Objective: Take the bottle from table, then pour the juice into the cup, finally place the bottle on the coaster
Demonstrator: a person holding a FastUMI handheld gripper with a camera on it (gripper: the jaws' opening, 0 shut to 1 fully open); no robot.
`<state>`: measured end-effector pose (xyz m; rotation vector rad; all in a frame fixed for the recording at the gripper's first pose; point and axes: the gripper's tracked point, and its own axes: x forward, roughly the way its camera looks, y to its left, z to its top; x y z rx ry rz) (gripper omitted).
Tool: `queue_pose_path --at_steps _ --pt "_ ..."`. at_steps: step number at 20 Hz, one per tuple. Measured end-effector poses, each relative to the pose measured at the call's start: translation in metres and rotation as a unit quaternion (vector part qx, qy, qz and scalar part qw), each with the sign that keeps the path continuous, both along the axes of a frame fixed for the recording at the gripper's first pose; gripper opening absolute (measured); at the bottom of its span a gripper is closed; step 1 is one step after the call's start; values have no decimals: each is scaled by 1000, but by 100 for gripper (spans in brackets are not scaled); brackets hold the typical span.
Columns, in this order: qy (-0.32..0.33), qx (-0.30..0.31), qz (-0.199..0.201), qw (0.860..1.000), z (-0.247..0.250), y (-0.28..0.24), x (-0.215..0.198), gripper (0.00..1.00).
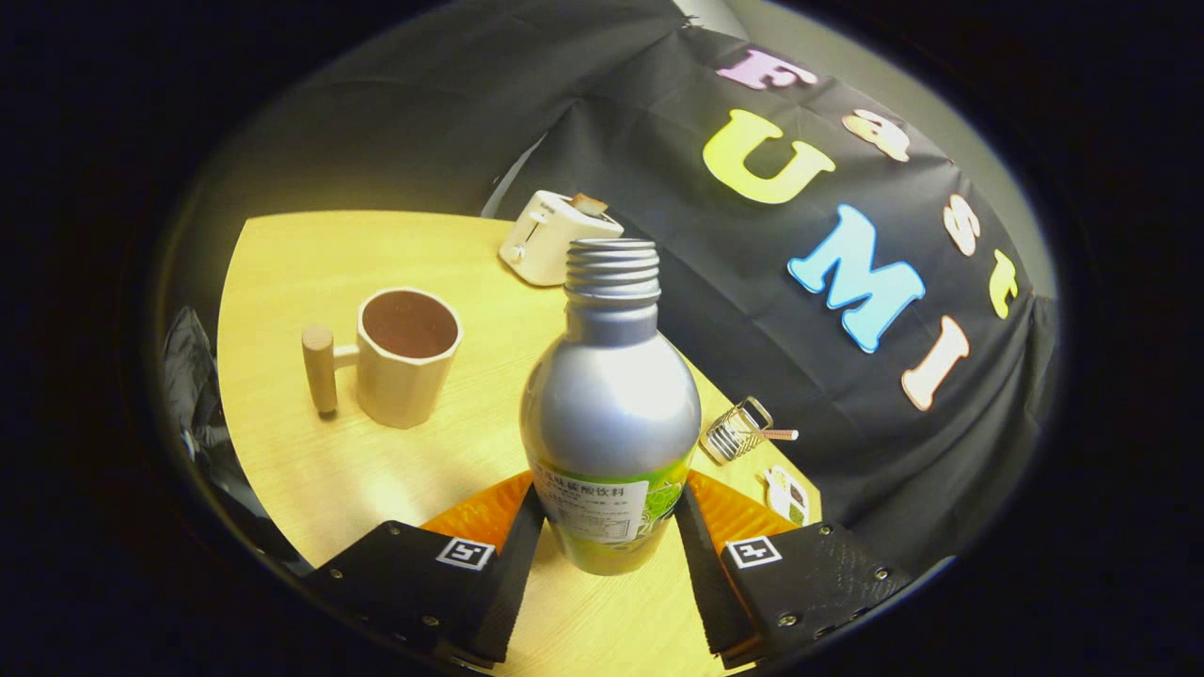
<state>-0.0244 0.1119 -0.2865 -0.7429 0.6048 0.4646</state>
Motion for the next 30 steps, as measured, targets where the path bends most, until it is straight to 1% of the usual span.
queue_pose_path --at_steps 2,7,11,15,21,23,26,30 --pt "1 -27 17 999 -2 5 2 75" --pt "11 -78 40 996 -7 18 5 75" --pt "7 -131 65 989 -7 29 6 75" --pt "16 -166 82 983 -16 39 6 75" --pt "20 -231 124 965 -19 44 7 75" --pt "27 -252 132 958 -22 41 8 75" --pt "32 -270 139 952 -22 44 11 75" --pt "38 -304 160 938 -22 48 15 75"
